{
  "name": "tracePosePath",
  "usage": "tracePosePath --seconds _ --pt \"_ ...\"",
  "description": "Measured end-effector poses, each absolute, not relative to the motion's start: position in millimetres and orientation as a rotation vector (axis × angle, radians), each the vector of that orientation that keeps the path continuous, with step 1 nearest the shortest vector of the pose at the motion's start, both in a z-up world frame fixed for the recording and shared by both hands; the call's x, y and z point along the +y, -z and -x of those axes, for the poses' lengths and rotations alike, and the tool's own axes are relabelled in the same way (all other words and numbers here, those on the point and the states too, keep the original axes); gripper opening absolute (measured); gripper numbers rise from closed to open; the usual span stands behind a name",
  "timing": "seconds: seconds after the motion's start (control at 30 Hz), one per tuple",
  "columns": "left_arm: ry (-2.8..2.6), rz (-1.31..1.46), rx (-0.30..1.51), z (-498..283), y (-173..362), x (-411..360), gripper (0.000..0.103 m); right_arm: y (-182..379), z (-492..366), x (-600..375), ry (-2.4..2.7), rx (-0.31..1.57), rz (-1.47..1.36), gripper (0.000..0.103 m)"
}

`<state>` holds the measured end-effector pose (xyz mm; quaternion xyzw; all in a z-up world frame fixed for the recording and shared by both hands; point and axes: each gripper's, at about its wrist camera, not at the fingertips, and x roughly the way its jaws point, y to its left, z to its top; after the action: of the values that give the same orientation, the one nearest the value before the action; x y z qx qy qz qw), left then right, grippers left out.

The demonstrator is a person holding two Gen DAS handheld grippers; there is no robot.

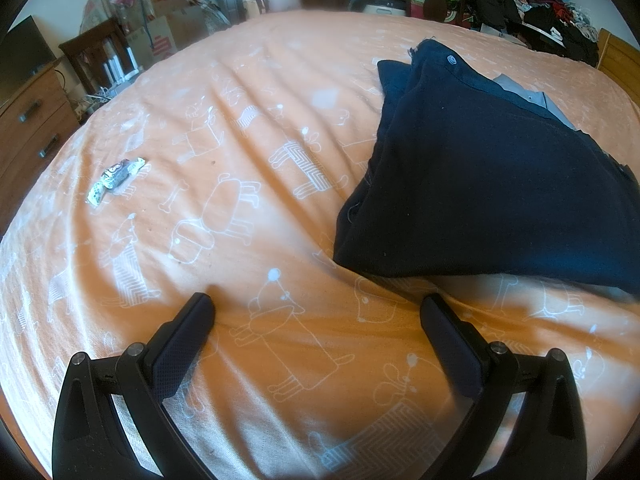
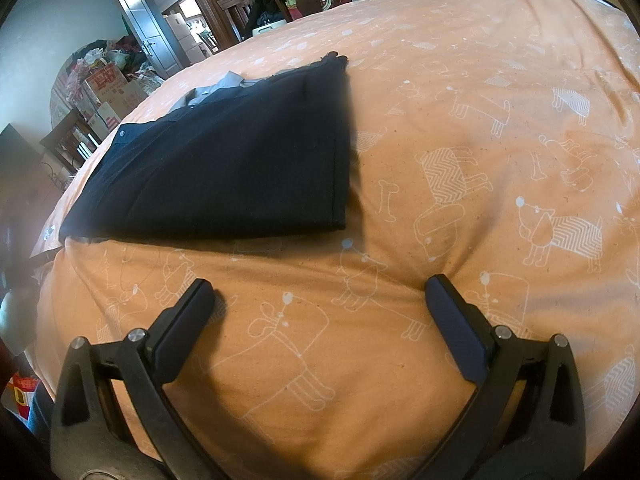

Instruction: Fold small clothes

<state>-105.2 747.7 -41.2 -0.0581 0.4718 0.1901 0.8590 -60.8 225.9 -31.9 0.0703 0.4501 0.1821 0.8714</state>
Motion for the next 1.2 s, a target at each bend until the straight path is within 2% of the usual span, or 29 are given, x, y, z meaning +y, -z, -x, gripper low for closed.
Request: tracePosePath --seconds 1.2 --pt "-0.399 0.122 0.991 105.4 40.9 746.2 0.103 33.2 59.1 229.0 -0.392 0.936 -0.165 0.103"
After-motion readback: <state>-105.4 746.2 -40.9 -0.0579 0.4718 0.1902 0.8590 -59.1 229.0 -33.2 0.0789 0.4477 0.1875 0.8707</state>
